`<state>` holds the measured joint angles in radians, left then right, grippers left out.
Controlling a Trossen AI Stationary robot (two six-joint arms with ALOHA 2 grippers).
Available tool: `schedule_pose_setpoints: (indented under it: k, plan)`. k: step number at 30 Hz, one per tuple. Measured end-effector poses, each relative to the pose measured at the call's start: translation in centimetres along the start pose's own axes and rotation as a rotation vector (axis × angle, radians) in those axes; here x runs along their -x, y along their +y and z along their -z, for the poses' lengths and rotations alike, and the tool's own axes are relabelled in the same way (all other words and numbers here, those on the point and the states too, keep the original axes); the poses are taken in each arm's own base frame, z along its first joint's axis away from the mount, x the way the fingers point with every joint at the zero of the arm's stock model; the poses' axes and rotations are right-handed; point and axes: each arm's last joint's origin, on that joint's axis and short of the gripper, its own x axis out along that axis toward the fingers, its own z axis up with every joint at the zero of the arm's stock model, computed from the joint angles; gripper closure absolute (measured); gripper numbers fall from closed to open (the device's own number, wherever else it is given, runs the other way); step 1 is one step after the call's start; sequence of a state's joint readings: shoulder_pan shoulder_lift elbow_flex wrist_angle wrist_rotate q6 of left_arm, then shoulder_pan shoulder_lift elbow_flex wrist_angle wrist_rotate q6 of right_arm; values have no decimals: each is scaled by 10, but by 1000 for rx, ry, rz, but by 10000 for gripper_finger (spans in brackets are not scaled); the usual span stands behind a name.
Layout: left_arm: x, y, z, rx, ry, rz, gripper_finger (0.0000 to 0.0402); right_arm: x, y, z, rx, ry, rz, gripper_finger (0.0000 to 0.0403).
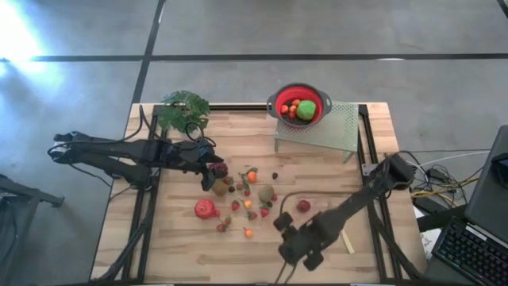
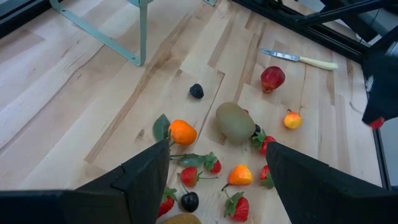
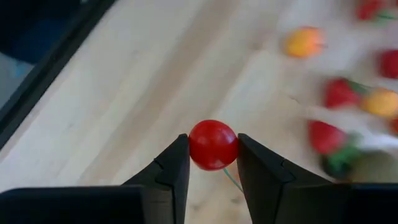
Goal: Pick & Place Fruit
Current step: Put the red cherry into the strainer bowl on the shelf
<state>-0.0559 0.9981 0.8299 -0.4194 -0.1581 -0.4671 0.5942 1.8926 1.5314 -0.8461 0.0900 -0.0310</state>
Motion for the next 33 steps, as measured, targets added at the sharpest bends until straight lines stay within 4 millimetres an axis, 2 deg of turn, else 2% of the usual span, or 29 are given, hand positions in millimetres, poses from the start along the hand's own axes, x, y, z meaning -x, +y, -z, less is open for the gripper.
schedule_pose_setpoints:
  k: [6,13,18,23,27,33]
  plan:
    - [0,0,0,0,1,-1,128,42,-34,9,-49,-48,95,293]
    - [0,0,0,0,0,-1,128,101,-80,31,-111,-124,283,293]
    - [0,0,0,0,1,-1,128,142,-114,53,-186,-195,406,284]
    - [0,0,0,0,0,0,128,176,-154,81,-336,-268,523,293]
    - [0,0,0,0,1,0,128,194,-188,105,-486,-310,625,292]
    - [0,0,0,0,0,-1,128,203,-233,143,-706,-290,733,278]
